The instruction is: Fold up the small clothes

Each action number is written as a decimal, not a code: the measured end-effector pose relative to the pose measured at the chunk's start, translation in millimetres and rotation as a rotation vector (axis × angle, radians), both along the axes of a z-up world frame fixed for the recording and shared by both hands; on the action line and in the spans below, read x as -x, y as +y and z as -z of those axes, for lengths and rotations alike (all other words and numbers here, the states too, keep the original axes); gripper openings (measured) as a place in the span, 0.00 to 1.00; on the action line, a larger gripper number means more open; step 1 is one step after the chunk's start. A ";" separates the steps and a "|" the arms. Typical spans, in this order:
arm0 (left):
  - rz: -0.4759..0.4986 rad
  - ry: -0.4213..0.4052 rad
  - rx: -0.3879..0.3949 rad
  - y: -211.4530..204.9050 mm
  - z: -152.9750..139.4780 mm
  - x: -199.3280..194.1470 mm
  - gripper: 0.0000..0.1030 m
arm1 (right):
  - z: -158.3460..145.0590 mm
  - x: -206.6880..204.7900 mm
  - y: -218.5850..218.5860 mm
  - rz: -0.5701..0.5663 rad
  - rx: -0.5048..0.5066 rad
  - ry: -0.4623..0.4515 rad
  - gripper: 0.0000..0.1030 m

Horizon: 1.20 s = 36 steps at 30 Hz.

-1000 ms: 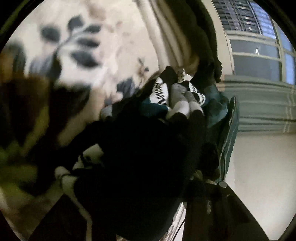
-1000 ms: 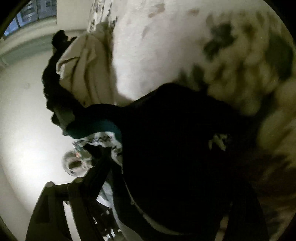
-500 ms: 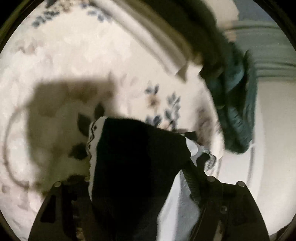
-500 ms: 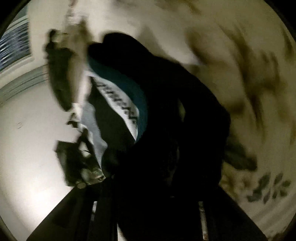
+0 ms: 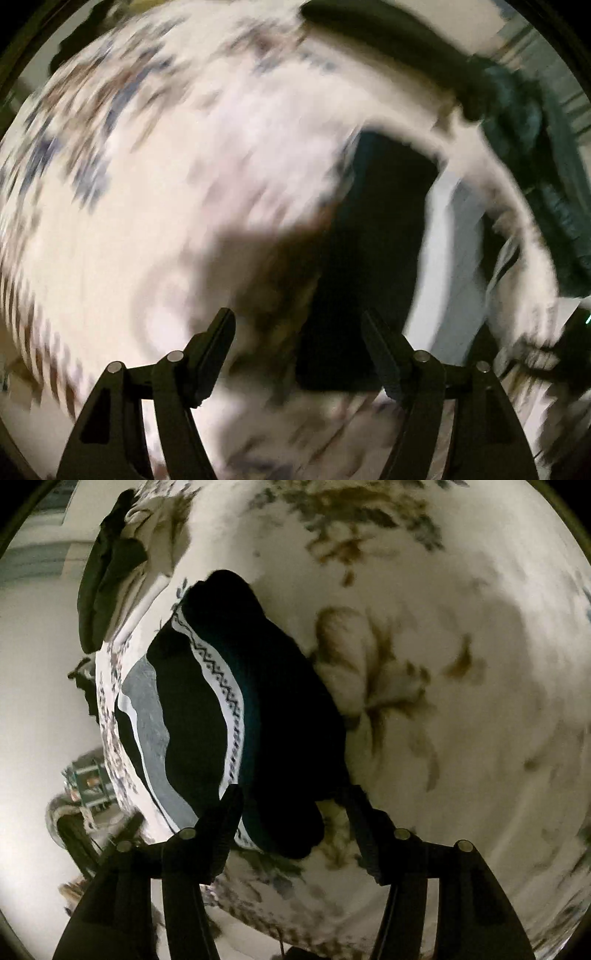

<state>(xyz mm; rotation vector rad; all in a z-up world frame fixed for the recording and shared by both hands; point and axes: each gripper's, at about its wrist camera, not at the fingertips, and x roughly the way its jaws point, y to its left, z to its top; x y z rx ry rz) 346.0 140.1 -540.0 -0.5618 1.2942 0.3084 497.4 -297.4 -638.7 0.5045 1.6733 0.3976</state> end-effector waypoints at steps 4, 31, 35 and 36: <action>-0.022 0.148 0.016 -22.5 62.3 41.0 0.67 | 1.8 -29.8 23.0 -0.044 -0.017 -0.052 0.58; -0.161 0.171 -0.149 -9.1 30.5 6.0 1.00 | -6.6 -158.0 103.0 -0.115 0.041 -0.105 0.36; -0.174 0.144 -0.140 2.1 18.4 2.3 1.00 | -8.6 -133.0 67.5 -0.074 0.018 -0.079 0.57; -0.168 0.143 -0.155 0.5 18.0 -1.5 1.00 | -4.9 -121.4 56.5 -0.064 0.008 -0.040 0.57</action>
